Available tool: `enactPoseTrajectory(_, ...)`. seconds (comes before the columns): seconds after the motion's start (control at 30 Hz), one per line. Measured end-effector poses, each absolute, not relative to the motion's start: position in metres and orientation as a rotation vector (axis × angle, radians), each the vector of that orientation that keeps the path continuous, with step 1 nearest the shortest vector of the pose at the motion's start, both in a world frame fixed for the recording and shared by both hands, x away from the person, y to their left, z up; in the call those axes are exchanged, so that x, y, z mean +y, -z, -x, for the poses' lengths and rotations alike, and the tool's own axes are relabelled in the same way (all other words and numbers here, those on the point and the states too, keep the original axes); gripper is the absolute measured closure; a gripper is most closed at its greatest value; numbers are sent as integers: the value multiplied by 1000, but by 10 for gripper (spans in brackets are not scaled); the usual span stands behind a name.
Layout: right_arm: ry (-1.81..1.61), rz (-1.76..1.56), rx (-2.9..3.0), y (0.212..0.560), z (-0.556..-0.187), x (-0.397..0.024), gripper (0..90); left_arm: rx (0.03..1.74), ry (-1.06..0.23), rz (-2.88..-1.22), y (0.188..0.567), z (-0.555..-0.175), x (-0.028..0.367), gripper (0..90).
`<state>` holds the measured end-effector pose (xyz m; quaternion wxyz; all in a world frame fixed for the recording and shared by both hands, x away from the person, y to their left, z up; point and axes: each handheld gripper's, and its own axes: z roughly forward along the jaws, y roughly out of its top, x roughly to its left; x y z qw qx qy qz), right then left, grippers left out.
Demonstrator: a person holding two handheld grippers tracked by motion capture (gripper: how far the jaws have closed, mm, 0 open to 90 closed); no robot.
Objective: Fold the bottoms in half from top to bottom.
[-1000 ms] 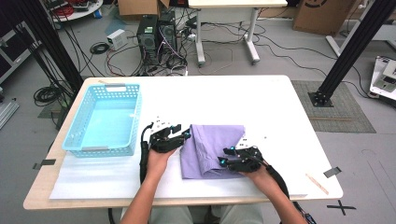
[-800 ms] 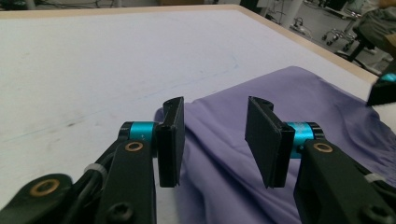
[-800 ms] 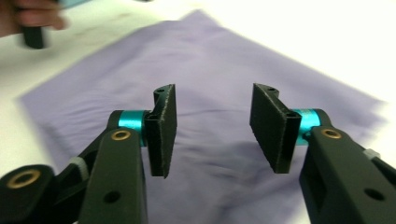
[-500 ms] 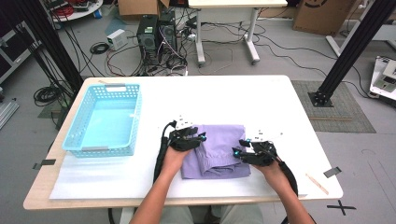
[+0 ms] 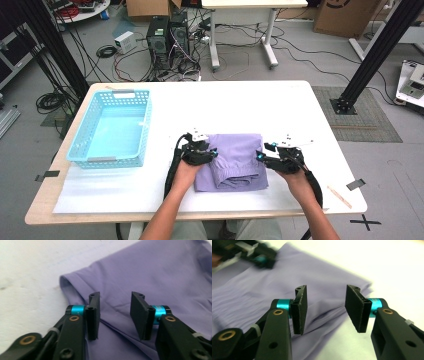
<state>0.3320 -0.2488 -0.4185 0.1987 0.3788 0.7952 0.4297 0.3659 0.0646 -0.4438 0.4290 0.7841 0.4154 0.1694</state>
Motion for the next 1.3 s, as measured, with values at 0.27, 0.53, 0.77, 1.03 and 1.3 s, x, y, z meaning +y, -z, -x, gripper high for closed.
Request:
enactPoseTrajectory(0.27, -1126, -1064, 2313, 436, -358, -232, 558, 1030, -468, -1784, 435, -362, 89, 533)
enactPoseTrajectory(0.53, -1028, -1066, 2354, 445, -357, -241, 597, 1006, -473, -1696, 434, -354, 105, 433)
enactPoseTrajectory(0.77, -1134, -1106, 2265, 435, -336, -267, 669, 975, -481, -1687, 434, -346, 114, 526)
enactPoseTrajectory(1.03, -1124, -1101, 2231, 439, -331, -270, 542, 949, -487, -1655, 434, -340, 118, 559)
enactPoseTrajectory(1.3, -1173, -1122, 2187, 437, -331, -273, 401, 977, -451, -1616, 433, -336, 125, 418)
